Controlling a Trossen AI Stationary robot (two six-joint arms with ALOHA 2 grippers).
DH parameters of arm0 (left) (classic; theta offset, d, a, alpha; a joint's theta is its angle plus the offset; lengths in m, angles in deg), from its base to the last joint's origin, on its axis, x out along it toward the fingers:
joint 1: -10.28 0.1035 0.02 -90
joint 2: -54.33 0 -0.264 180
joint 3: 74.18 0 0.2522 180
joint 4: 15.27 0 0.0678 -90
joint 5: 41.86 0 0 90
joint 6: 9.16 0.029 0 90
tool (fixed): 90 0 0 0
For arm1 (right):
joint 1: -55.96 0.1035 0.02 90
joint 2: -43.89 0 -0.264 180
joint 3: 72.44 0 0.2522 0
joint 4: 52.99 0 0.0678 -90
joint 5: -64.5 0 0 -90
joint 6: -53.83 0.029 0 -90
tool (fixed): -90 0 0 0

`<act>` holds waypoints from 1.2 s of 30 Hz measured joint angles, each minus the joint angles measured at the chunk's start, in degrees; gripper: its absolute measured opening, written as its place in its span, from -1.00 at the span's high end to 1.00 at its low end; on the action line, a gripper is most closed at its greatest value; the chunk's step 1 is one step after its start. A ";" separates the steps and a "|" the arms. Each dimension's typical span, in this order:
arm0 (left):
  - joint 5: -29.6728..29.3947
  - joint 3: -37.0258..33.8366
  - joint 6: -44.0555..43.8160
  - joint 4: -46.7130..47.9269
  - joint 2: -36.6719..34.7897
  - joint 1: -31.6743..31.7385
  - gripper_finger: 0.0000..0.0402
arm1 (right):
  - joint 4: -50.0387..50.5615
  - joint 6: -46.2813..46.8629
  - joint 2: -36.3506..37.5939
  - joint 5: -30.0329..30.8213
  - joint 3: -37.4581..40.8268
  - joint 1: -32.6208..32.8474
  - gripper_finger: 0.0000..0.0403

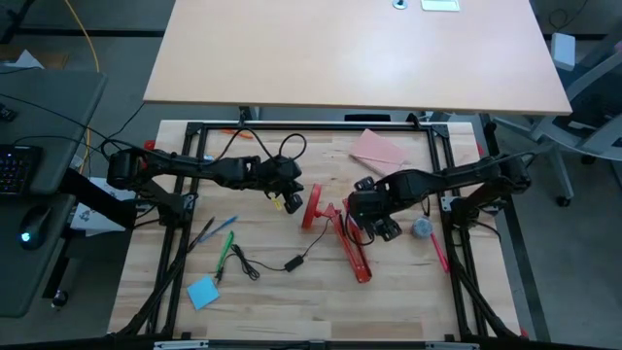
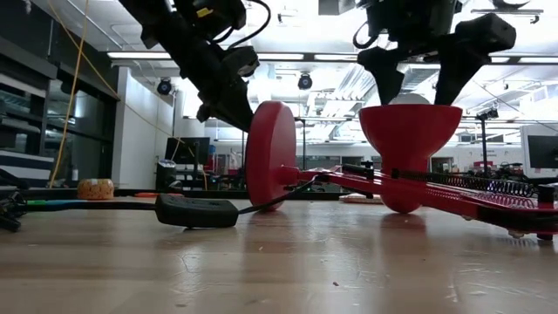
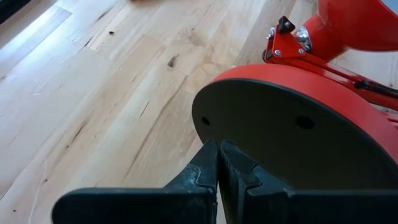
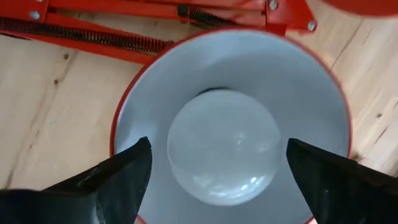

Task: Screw lightbulb
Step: Insert the white lightbulb into the red lamp

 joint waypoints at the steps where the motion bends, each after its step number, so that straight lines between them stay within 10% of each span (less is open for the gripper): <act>1: -0.02 0.00 0.02 -0.02 0.00 0.00 1.00 | 0.38 0.81 -0.01 0.00 0.00 0.00 -0.77; 18: -1.76 0.00 4.24 -0.02 0.00 0.15 1.00 | 0.35 18.47 -0.01 0.00 0.00 0.05 -0.10; 36: -0.95 0.00 4.51 -4.04 -0.01 8.36 1.00 | -5.04 99.04 0.00 -4.33 0.02 0.04 -0.08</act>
